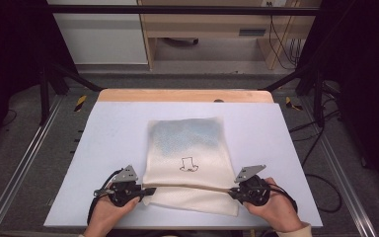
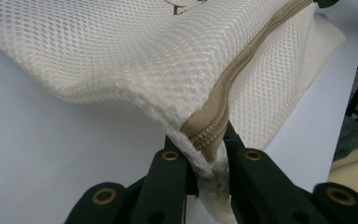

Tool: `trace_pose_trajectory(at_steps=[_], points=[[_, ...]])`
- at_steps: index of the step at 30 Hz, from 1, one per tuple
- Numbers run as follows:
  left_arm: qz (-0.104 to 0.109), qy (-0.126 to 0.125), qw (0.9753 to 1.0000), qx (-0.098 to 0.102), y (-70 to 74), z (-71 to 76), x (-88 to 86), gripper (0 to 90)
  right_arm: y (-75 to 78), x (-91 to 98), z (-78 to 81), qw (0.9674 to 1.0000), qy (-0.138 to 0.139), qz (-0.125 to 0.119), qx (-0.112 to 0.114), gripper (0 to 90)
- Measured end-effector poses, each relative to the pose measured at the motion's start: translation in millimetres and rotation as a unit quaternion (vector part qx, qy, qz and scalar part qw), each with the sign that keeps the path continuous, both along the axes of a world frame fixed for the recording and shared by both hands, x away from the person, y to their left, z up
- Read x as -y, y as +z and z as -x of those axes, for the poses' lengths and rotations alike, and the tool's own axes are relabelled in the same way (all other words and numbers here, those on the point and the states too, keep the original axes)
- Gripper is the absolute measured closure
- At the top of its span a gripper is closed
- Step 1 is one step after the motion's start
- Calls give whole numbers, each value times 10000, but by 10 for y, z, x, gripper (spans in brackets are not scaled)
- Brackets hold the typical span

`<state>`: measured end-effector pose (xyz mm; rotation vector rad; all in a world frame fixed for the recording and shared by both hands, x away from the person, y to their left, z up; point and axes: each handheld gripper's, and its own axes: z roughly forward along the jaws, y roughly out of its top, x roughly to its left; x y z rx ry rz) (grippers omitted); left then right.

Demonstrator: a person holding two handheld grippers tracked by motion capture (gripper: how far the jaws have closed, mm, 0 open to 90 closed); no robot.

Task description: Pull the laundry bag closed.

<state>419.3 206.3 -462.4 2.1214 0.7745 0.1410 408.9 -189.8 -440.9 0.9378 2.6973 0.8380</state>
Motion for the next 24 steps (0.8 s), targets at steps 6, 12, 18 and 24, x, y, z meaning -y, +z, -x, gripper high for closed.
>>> trace_pose_trajectory(at_steps=[6, 12, 18, 24], points=[[-10, -3, 10000, 0, 1, -3, 0, 851, -1, 2, 1, 10000, -6, -7, -6, 819], [9, 33, 10000, 6, 12, -7, -20, 851, -5, 13, -3, 10000, 8, 0, 22, 819], [-9, 21, 10000, 12, 13, -2, -17, 851, -1, 14, 4, 10000, -31, 28, -7, 819], [-10, 14, 10000, -2, 12, -3, -21, 850, -8, 22, 7, 10000, -28, 60, 17, 819]])
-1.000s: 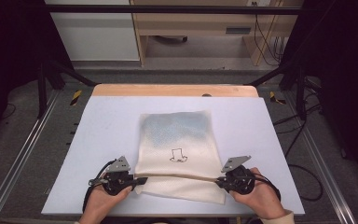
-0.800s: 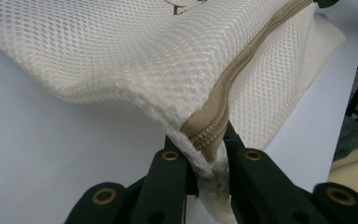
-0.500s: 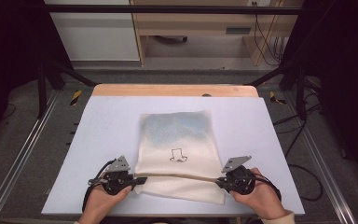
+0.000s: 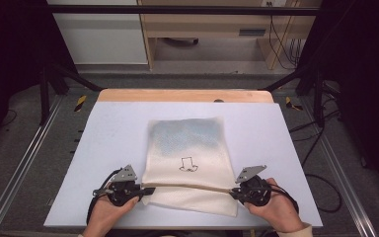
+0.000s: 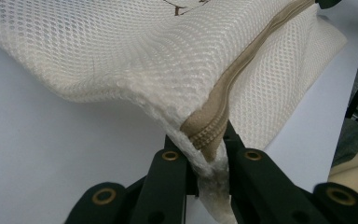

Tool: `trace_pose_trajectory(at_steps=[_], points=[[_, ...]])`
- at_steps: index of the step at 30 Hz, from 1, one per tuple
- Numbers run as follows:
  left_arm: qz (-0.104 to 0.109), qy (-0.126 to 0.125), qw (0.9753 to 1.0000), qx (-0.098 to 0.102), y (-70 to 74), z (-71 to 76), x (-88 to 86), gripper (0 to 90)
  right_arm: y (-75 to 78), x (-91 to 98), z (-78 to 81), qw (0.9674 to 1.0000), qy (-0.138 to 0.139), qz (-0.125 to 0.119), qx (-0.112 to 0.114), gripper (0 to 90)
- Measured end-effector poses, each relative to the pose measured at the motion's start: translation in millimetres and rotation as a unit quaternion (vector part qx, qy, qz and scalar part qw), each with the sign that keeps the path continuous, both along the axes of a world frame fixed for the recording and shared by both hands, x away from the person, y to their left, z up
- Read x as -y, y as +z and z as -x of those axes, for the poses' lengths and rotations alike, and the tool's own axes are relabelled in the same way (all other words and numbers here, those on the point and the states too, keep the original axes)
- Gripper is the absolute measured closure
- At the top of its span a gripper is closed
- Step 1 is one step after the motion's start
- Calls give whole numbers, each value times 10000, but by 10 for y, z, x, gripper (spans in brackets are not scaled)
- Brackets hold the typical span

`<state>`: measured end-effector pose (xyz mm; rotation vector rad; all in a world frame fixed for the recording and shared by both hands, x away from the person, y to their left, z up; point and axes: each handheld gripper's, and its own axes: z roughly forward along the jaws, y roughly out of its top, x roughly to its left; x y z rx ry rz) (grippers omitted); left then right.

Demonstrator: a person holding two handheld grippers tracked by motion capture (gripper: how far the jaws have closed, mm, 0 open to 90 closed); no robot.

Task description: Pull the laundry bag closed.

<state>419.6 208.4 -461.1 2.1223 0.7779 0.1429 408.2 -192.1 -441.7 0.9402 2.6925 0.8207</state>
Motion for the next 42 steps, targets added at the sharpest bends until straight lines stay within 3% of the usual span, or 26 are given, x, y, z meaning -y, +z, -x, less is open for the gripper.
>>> trace_pose_trajectory(at_steps=[15, 17, 19, 21, 23, 25, 27, 29, 33, 35, 40, 42], points=[[-20, -1, 10000, -42, 10, 7, -1, 847, 9, 22, 20, 10000, -69, 44, -44, 819], [-24, 118, 9999, -62, 16, 15, -5, 811, 4, 8, 18, 9999, -55, 75, -47, 818], [-68, 249, 9997, -56, 37, 28, -20, 705, -1, -10, 14, 10000, -7, 55, -36, 799], [-153, 314, 9994, -75, 61, 61, -51, 587, 1, -39, 24, 9999, 23, 75, -65, 709], [-314, 537, 9981, 14, 90, 99, -109, 461, 15, -74, 17, 10000, -47, -28, 44, 548], [-307, 643, 9975, 8, 128, 126, -170, 351, 54, -106, 0, 9999, -67, -80, 123, 413], [-453, 838, 9954, 104, 187, 131, -225, 269, 104, -140, -34, 9996, -175, -77, 196, 320], [-686, 911, 9935, 29, 255, 87, -273, 208, 159, -160, -80, 9992, -289, -49, 280, 232], [-1110, 1033, 9884, -50, 395, -31, -374, 121, 251, -176, -225, 9982, -516, -12, 308, 114], [-1253, 1103, 9860, 14, 463, -84, -413, 110, 304, -177, -304, 9972, -651, 100, 343, 82], [-1460, 1112, 9830, -48, 595, -233, -491, 83, 430, -135, -444, 9950, -872, 178, 447, 71], [-1584, 964, 9826, -110, 625, -276, -507, 82, 475, -103, -477, 9947, -916, 190, 422, 72]])
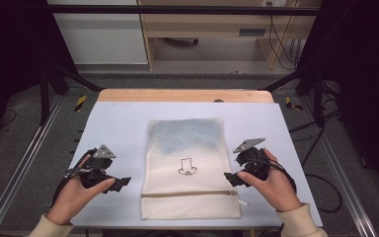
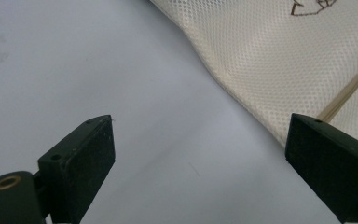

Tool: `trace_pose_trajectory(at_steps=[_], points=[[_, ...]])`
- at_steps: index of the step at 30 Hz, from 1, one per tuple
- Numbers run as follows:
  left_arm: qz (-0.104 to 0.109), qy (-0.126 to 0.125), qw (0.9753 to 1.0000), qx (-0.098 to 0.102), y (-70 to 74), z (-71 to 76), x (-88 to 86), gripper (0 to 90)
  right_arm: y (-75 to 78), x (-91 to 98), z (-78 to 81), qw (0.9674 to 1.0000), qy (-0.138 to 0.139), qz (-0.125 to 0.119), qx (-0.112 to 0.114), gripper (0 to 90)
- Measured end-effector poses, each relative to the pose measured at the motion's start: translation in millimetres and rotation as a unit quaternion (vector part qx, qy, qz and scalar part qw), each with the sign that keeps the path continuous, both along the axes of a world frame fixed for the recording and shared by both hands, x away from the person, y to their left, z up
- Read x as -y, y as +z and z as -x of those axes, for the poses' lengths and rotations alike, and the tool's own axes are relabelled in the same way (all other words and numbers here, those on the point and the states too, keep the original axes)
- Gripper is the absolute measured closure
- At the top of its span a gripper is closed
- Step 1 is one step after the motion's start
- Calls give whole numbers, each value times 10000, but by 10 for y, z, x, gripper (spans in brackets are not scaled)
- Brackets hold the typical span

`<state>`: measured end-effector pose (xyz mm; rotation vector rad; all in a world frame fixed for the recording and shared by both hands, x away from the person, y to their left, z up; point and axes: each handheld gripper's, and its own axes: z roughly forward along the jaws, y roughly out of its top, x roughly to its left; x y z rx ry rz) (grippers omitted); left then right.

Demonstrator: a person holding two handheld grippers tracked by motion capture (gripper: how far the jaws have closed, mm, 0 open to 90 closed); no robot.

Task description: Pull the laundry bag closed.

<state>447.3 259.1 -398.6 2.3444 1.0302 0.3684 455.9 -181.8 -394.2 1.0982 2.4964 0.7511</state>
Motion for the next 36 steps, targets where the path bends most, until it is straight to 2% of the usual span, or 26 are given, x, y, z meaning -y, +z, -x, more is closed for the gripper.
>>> trace_pose_trajectory(at_steps=[4, 10, 12, 14, 17, 20, 26, 28, 31, 36], points=[[-326, -180, 9992, -106, -20, -42, -25, 81, 56, 92, -22, 9999, -116, -42, -1, 73], [-612, -100, 9980, -117, -87, -33, -168, 74, 29, 292, 26, 9991, -404, -127, 40, 72], [-601, -81, 9982, -35, -104, -31, -235, 74, 4, 355, 46, 9988, -476, -141, 53, 72], [-539, -53, 9985, -77, -125, -35, -310, 76, -37, 433, 74, 9983, -566, -163, 46, 73], [-562, 123, 9983, -80, -152, -48, -427, 78, -89, 510, 108, 9976, -674, -137, 31, 74], [-537, 239, 9982, -97, -169, -59, -531, 79, -137, 611, 136, 9962, -832, -252, 18, 74], [-616, 488, 9969, -10, -226, -90, -717, 79, -234, 775, 162, 9936, -1096, -270, 8, 86], [-618, 561, 9965, -30, -265, -98, -766, 79, -262, 806, 169, 9930, -1138, -298, -42, 82], [-765, 678, 9948, -8, -327, -104, -825, 79, -314, 849, 175, 9926, -1165, -334, -2, 83], [-763, 763, 9942, -46, -423, -102, -882, 79, -433, 899, 195, 9919, -1181, -464, -54, 73]])
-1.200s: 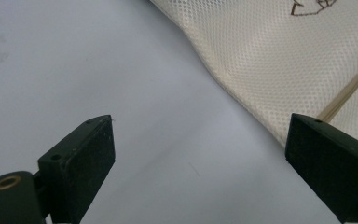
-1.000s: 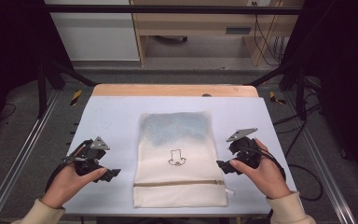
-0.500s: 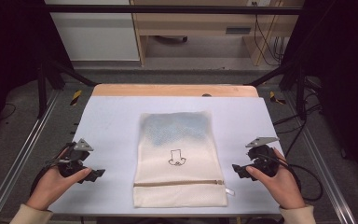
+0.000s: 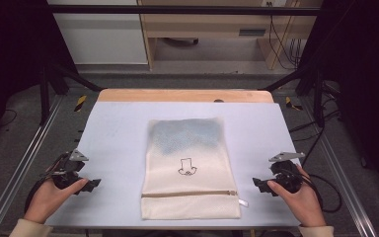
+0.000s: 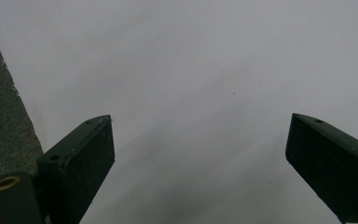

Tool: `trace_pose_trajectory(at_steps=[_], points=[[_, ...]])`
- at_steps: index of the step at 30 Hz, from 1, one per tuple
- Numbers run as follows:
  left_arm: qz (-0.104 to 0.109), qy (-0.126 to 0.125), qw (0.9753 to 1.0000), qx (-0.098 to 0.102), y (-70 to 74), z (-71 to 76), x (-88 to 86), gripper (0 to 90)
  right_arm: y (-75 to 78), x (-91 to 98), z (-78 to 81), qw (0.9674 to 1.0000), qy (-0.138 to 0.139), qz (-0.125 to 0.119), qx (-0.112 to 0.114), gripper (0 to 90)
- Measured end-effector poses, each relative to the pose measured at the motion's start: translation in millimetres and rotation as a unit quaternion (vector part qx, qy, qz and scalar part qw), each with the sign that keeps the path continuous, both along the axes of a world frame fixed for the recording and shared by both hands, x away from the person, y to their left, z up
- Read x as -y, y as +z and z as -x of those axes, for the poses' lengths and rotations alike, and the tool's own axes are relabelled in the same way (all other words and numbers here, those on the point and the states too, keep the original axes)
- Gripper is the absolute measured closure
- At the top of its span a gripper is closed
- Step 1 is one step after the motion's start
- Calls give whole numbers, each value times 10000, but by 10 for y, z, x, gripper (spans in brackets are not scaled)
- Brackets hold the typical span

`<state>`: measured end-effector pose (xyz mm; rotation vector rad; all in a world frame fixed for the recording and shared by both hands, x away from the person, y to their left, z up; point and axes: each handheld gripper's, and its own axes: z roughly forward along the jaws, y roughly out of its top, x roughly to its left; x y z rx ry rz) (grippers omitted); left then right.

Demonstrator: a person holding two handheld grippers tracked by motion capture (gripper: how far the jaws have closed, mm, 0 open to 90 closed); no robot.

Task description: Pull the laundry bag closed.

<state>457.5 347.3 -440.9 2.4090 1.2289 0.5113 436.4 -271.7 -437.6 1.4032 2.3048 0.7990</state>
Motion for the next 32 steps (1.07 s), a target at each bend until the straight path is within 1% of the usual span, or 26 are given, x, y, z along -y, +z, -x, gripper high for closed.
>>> trace_pose_trajectory(at_steps=[1, 3, 4, 5, 7, 10, 11, 12, 14, 16, 17, 19, 20, 21, 22, 23, 24, 25, 26, 27, 28, 30, 31, 32], points=[[21, 30, 10000, 38, -13, 3, -13, 80, -21, 10, 7, 10000, 8, -12, 0, 73], [49, 78, 9999, 55, -40, 15, -35, 81, -54, 36, 22, 10000, -8, -57, 67, 73], [49, 115, 9999, 75, -66, 26, -36, 80, -70, 55, 36, 9998, -9, -94, 183, 73], [47, 113, 9999, 63, -82, 35, -34, 78, -93, 76, 44, 9995, -50, -192, 226, 73], [83, 103, 9999, 70, -118, 54, -30, 76, -131, 95, 55, 9992, -79, -312, 228, 72], [116, 118, 9998, 125, -158, 79, -20, 71, -188, 109, 77, 9992, -71, -303, 260, 71], [133, 134, 9997, 165, -168, 89, -18, 70, -197, 112, 85, 9992, -78, -314, 235, 71], [198, 151, 9994, 229, -173, 95, -24, 70, -216, 119, 96, 9991, -89, -329, 266, 68], [302, 194, 9988, 325, -190, 104, -34, 63, -236, 119, 117, 9988, -132, -391, 257, 68], [327, 210, 9984, 403, -202, 113, -39, 63, -254, 115, 141, 9989, -109, -371, 268, 75], [374, 234, 9980, 451, -213, 118, -44, 61, -263, 105, 156, 9989, -93, -362, 294, 75], [469, 255, 9974, 483, -235, 134, -45, 59, -272, 88, 186, 9987, -83, -374, 335, 73], [494, 281, 9969, 545, -250, 147, -38, 59, -279, 76, 200, 9986, -77, -395, 347, 70], [460, 267, 9969, 576, -257, 163, -37, 59, -286, 67, 215, 9986, -67, -380, 351, 68], [471, 272, 9966, 622, -265, 177, -36, 58, -293, 62, 227, 9987, -58, -339, 385, 67], [561, 233, 9960, 662, -275, 196, -50, 59, -300, 52, 239, 9986, -81, -360, 381, 67], [603, 224, 9955, 691, -281, 208, -59, 60, -310, 46, 260, 9985, -73, -298, 450, 67], [621, 232, 9951, 739, -291, 226, -65, 63, -308, 44, 271, 9983, -84, -290, 494, 68], [598, 199, 9950, 770, -299, 243, -71, 70, -306, 44, 286, 9981, -105, -307, 530, 68], [598, 222, 9946, 815, -310, 261, -68, 76, -309, 43, 298, 9978, -109, -349, 551, 67], [561, 186, 9949, 820, -312, 278, -70, 76, -321, 41, 306, 9978, -95, -378, 533, 67], [573, 160, 9941, 912, -316, 299, -64, 76, -353, 37, 311, 9984, -72, -308, 459, 67], [604, 123, 9936, 951, -319, 303, -53, 75, -363, 39, 308, 9987, -83, -311, 393, 67], [587, 106, 9934, 975, -321, 301, -44, 74, -373, 44, 302, 9986, -95, -309, 423, 71]])
